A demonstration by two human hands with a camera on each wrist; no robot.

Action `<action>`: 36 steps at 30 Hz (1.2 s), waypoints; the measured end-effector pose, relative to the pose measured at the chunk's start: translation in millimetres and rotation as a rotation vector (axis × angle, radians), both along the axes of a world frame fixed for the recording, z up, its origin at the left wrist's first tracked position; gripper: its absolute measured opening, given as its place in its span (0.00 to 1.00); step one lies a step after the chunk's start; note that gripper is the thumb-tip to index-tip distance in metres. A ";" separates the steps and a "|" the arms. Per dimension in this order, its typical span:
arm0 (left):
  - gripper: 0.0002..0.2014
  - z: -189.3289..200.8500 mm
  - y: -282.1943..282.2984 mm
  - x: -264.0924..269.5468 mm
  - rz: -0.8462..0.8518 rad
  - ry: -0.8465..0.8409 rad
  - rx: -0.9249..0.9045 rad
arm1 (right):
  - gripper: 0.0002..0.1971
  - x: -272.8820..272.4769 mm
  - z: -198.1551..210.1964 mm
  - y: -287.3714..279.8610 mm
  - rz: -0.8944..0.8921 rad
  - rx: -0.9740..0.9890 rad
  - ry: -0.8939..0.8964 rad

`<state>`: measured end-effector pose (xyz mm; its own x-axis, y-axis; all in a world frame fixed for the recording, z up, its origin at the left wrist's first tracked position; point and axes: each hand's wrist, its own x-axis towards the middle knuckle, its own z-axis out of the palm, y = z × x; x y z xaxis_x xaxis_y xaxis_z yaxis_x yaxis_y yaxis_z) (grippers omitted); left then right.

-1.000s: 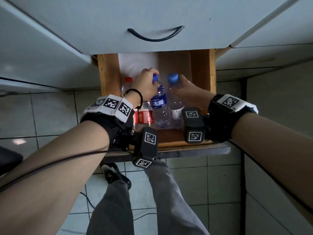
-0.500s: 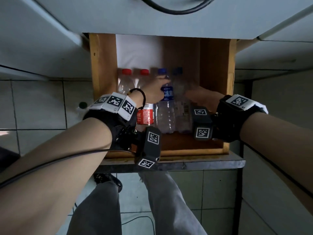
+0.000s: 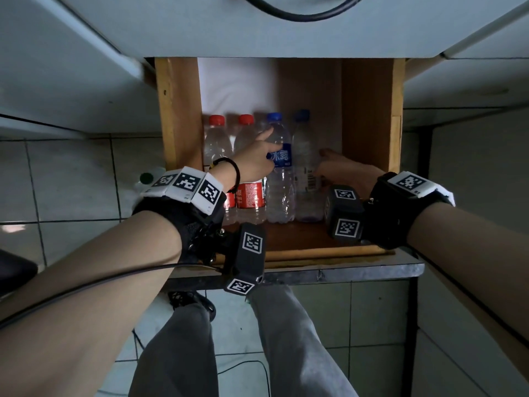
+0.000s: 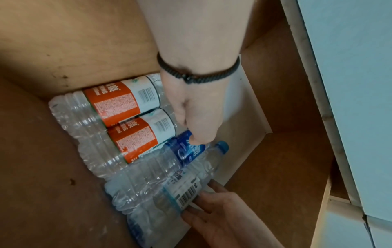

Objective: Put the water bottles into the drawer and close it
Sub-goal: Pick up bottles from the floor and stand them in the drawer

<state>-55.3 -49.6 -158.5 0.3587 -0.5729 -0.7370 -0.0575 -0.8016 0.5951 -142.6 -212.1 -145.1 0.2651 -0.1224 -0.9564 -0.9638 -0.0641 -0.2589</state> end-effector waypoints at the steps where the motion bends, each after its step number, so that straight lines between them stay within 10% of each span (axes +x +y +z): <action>1: 0.27 -1.0 0.6 -0.3 -0.003 0.003 0.005 | 0.30 0.6 1.1 0.8 0.006 -0.007 -0.002; 14: 0.25 21.4 20.2 8.5 0.041 0.022 -0.040 | 0.20 4.0 4.8 18.4 0.057 -0.082 -0.024; 22: 0.14 81.1 77.9 35.2 0.442 -0.054 -0.351 | 0.11 56.0 45.8 88.8 -0.199 -0.279 -0.313; 27: 0.10 115.9 154.7 45.7 0.547 -0.110 -0.496 | 0.18 86.0 87.1 169.1 -0.211 -0.233 -0.524; 36: 0.10 101.0 360.9 38.6 0.675 -0.203 -0.193 | 0.18 102.3 96.5 321.1 -0.098 -0.246 -0.605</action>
<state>-16.7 311.2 -57.5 0.7982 -0.2917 -0.5270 0.2882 -0.5833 0.7594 -40.3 109.0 -48.7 0.7234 -0.3692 -0.5835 -0.6573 -0.1094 -0.7457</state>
